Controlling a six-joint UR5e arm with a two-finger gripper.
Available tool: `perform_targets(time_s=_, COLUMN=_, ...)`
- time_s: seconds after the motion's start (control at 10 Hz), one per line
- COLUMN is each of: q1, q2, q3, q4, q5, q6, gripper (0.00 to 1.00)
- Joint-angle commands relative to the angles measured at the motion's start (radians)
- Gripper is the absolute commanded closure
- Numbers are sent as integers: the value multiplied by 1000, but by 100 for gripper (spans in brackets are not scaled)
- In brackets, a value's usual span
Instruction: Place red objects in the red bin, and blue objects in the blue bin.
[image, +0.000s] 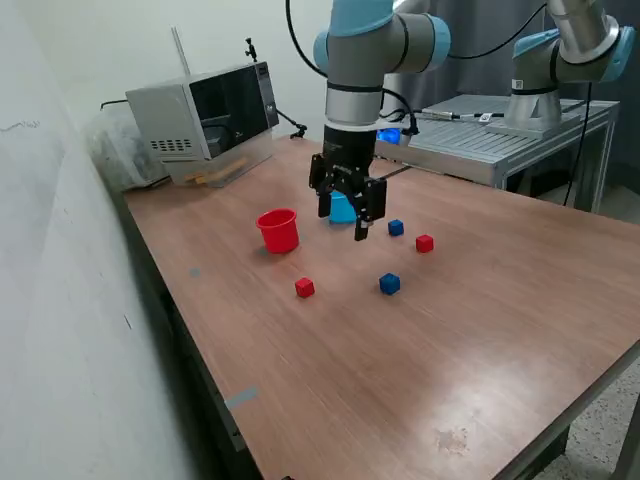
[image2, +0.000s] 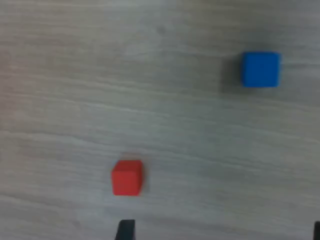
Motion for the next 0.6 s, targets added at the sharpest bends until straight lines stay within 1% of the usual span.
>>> perform_targets(time_s=0.0, q1=-52, q2=85, q3=-48, q4=-7, q5=-2, q6=-2, gripper=0)
perform_targets(time_s=0.3, q1=-53, q2=108, q3=-53, q4=-21, q5=0, q6=-1, gripper=0)
perform_targets(time_s=0.5, q1=-53, q2=141, q3=-77, q4=-22, q5=2, q6=-3, gripper=0)
